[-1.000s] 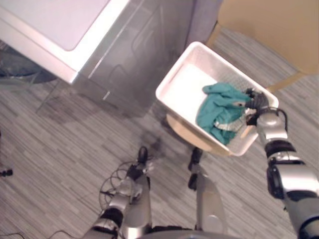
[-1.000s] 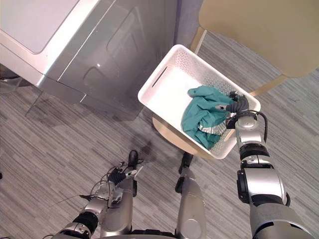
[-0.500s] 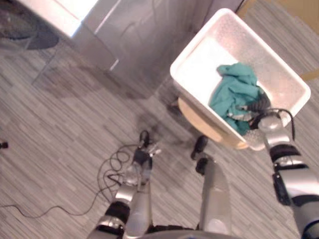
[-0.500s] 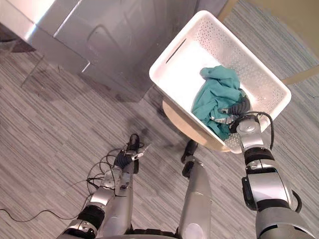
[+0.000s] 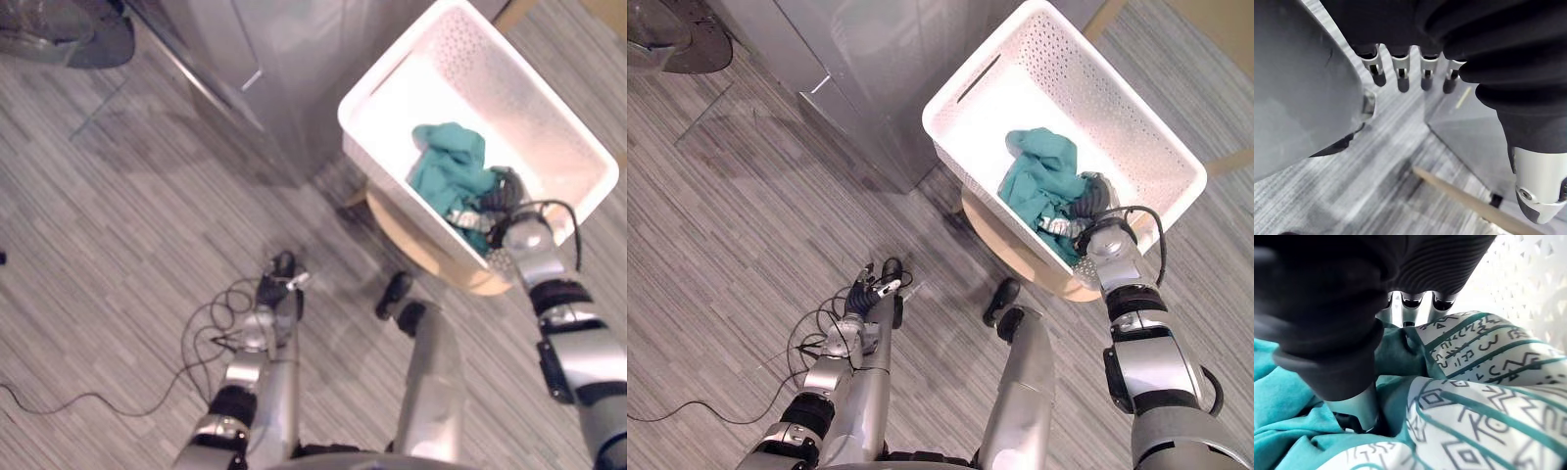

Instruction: Pick up the laundry basket with both hands and put the clothes into the washing machine.

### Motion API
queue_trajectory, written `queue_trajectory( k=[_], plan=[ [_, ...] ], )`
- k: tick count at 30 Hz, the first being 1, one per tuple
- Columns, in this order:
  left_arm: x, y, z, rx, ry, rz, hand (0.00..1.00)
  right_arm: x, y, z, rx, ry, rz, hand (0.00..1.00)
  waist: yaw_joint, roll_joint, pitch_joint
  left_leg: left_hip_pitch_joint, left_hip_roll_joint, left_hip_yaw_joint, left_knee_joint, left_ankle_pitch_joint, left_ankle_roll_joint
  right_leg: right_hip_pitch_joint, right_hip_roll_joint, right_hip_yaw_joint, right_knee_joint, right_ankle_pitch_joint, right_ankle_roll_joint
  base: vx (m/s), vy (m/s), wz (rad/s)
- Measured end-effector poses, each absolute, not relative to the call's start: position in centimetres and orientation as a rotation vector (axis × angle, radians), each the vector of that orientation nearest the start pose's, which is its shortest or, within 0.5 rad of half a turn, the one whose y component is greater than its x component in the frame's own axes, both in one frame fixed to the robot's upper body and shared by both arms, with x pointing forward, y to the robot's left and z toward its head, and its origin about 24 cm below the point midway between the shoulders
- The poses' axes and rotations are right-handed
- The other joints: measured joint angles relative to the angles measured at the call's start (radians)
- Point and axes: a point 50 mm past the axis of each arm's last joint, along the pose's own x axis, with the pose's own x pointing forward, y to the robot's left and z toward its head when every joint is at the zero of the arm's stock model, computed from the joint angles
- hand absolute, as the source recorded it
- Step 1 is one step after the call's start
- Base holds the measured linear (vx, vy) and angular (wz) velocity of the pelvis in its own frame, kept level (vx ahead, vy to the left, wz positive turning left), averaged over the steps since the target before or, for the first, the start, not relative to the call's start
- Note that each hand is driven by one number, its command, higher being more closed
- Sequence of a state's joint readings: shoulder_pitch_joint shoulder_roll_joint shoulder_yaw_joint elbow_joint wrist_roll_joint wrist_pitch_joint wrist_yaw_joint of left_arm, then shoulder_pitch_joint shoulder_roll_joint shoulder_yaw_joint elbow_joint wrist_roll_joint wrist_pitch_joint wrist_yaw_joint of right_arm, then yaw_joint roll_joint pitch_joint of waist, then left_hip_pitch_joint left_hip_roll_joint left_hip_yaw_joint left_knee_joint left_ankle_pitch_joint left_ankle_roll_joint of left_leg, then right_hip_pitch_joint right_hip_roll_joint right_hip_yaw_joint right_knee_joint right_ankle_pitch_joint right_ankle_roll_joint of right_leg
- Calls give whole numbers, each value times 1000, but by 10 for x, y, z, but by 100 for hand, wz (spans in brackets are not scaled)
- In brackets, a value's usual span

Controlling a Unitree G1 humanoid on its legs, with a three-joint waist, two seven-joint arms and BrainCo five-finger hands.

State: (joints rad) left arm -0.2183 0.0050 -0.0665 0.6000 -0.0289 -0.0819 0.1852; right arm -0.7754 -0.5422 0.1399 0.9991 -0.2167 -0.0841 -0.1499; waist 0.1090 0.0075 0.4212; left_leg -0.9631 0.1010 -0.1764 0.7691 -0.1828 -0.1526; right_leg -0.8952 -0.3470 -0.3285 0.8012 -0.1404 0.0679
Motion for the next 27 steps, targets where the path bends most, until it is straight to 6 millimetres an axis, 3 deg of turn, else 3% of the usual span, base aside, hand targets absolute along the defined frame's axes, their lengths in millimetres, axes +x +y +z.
queue_trajectory(
  k=[2,7,11,15,17,18,21,24,27],
  plan=[
    [272,132,-36,44,328,83,0,368,-273,92,-774,147,-225,100,16,-2,-16,8,1,0,-6,1,-1,7,1,-1,-1,0,0,10,-13,3],
    [260,144,-53,42,405,130,0,360,-250,56,-733,251,-140,100,16,-3,-17,120,9,8,-98,23,-7,119,15,-20,-88,14,-8,30,-9,6],
    [245,151,-68,111,471,128,0,343,-253,28,-421,344,-223,100,13,-5,-17,247,28,47,-197,50,3,248,36,-31,-206,55,8,81,-7,-2],
    [235,152,-78,145,516,115,0,346,-265,55,-140,204,-336,100,10,-10,-17,374,57,103,-283,67,10,371,74,-21,-343,116,12,126,23,-28],
    [230,153,-82,166,541,105,0,350,-265,76,-29,105,-351,100,0,-16,-20,449,58,124,-338,79,14,436,84,-21,-397,133,19,121,5,-13],
    [225,151,-86,182,554,85,0,352,-265,96,34,10,-363,100,-4,-25,-26,513,58,147,-392,95,12,484,91,-17,-438,145,23,124,-8,-10],
    [210,156,-97,202,608,67,0,350,-268,129,97,-172,-389,100,-15,-51,-89,608,57,171,-495,121,8,550,106,-10,-516,159,30,191,-15,-14],
    [193,159,-109,244,671,44,0,348,-275,136,129,-219,-442,100,-20,-78,-170,691,56,178,-571,174,2,627,135,1,-609,185,34,196,-8,-18],
    [182,160,-113,250,693,37,0,350,-276,145,127,-243,-443,100,-42,-79,-226,752,56,179,-617,176,3,700,150,-1,-691,209,39,170,-3,-9]
  ],
)
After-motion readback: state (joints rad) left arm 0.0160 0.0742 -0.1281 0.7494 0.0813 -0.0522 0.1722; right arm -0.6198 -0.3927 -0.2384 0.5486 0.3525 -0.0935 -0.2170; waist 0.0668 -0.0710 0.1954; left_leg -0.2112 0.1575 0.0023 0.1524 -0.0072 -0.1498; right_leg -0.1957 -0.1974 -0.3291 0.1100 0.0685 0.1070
